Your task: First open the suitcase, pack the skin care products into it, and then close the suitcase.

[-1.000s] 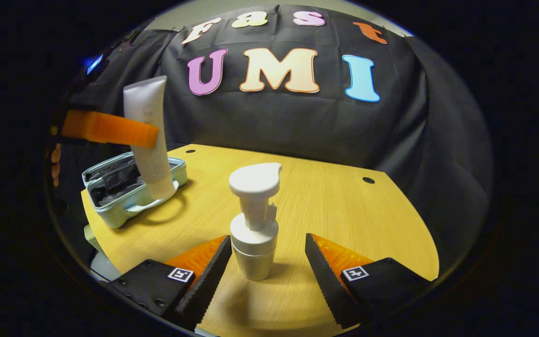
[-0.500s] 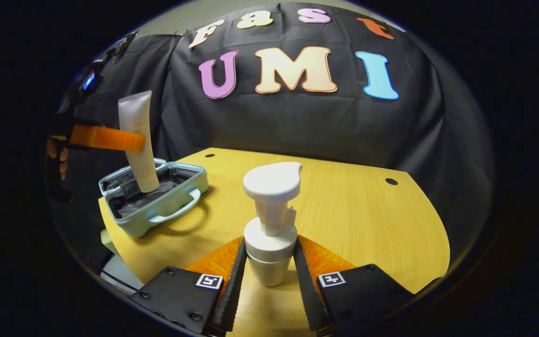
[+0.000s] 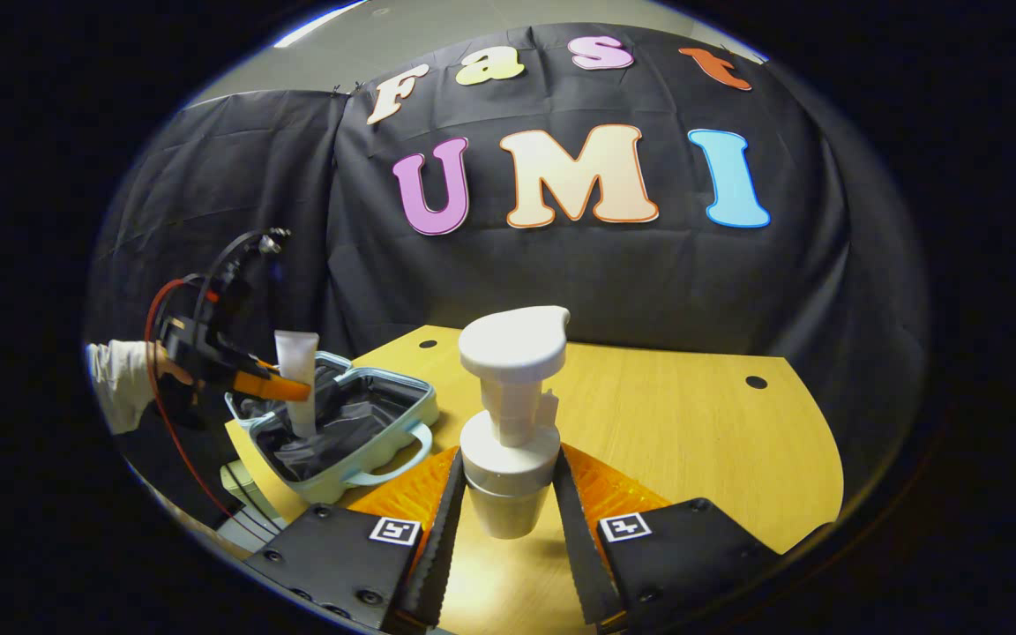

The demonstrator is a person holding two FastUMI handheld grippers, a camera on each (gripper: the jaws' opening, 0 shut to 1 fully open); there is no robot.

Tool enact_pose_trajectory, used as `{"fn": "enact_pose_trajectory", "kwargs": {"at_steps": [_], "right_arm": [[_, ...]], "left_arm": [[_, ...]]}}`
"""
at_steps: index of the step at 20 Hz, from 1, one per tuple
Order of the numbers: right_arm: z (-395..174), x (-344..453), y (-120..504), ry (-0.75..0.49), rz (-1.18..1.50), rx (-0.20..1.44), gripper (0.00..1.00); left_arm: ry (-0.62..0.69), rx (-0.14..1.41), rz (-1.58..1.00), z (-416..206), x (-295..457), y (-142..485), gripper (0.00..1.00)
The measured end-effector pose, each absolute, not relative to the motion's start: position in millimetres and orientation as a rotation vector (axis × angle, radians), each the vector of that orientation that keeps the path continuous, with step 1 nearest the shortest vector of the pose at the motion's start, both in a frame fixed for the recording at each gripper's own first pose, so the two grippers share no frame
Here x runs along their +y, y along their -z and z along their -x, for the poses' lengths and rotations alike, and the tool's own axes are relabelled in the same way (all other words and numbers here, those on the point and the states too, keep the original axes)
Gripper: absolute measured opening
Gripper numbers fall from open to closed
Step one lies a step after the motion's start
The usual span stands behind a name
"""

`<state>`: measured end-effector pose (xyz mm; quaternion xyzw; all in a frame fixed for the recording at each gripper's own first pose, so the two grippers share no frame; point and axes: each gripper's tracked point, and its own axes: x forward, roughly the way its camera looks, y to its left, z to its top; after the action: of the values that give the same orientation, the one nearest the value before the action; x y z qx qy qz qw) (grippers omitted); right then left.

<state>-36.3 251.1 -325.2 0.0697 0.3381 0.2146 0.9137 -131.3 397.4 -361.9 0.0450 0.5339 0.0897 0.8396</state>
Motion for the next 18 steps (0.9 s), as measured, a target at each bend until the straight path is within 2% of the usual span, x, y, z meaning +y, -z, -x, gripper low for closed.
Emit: {"fn": "enact_pose_trajectory", "kwargs": {"at_steps": [4, 8, 10, 11, 14, 15, 18], "right_arm": [[42, 300, 311, -0.525, -0.221, 0.745, 0.59], [48, 357, 309, -0.598, -0.316, 0.826, 0.59], [48, 387, 314, -0.630, -0.334, 0.870, 0.57], [50, 401, 320, -0.647, -0.342, 0.898, 0.57], [55, 445, 343, -0.670, -0.367, 0.982, 0.59], [56, 460, 351, -0.673, -0.391, 1.011, 0.59], [65, 503, 380, -0.665, -0.459, 1.139, 0.59]], "left_arm": [[-0.189, 1.301, -0.026, 155, 417, 408, 0.28], [-0.174, 1.278, 0.022, 138, 429, 423, 0.28], [-0.176, 1.287, 0.000, 138, 440, 438, 0.34], [-0.165, 1.285, -0.001, 140, 442, 440, 0.41], [-0.138, 1.181, 0.000, 124, 441, 423, 0.91], [-0.134, 1.135, 0.011, 121, 444, 412, 0.93], [-0.148, 1.023, 0.055, 114, 464, 374, 0.89]]}}
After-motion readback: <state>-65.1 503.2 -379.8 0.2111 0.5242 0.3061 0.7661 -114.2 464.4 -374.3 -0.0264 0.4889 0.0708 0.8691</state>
